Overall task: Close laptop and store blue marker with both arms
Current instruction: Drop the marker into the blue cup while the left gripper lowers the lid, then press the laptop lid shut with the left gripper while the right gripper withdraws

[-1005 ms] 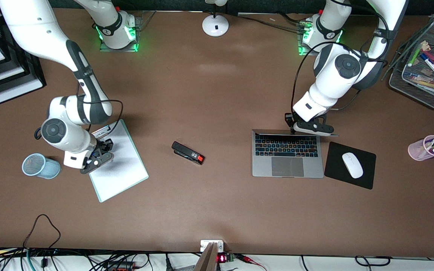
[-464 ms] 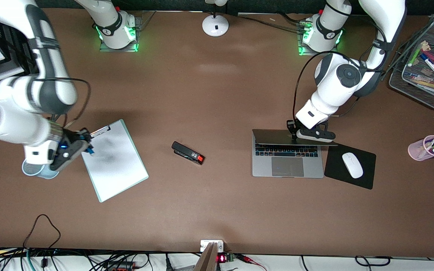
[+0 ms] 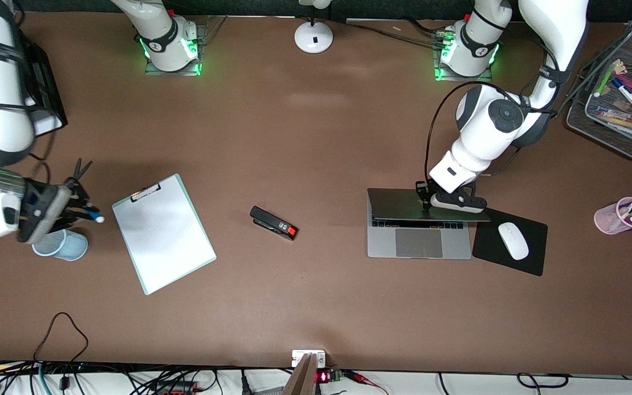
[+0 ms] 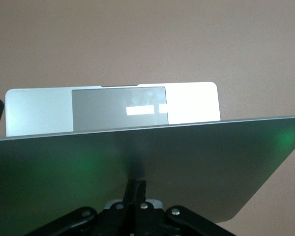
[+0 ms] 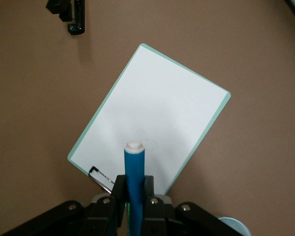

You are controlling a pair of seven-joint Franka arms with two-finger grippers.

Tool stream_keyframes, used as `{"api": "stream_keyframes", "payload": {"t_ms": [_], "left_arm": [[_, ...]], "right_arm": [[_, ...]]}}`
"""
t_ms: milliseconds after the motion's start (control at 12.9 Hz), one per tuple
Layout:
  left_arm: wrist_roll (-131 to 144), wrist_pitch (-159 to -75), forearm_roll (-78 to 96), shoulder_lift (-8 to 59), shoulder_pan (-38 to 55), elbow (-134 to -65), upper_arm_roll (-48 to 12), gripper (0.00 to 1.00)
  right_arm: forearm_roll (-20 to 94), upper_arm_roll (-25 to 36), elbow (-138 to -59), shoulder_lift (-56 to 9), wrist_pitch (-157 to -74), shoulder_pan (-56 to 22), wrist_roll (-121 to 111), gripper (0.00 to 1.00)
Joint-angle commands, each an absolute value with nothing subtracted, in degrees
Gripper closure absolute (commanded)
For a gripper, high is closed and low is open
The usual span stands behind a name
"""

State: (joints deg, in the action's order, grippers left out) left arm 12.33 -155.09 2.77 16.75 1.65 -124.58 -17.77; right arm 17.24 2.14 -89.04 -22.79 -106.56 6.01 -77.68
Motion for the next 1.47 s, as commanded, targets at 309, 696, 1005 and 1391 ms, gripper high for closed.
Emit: {"api": "stream_keyframes", "payload": {"t_ms": [309,696,1005,1391], "left_arm": [[12.7,-157.8,-2.5,23.5,1.5,-118.5,-15.8,1.0],[12.6,-160.4,-2.7,28.6,1.7,-115.1,-15.2,1.0],[12.6,-160.4,-2.7,31.8,2.4,-113.0,-13.9,1.0],[12.7,-161.4,-2.7,35.1,2.4,-110.7,-13.4,1.0]], "right_arm": [[31.3,1.8,-85.0,-23.4,-100.1,17.9,-109.7,1.0],[44.5,1.8,-84.9,-27.5,-100.0,24.3,-125.5,1.0],[52.5,1.7,-84.7,-32.2,-99.1,27.2,-133.0,1.0],[57.9,1.7,-81.3,-38.7,-99.1,28.9,-138.4,1.0]]}}
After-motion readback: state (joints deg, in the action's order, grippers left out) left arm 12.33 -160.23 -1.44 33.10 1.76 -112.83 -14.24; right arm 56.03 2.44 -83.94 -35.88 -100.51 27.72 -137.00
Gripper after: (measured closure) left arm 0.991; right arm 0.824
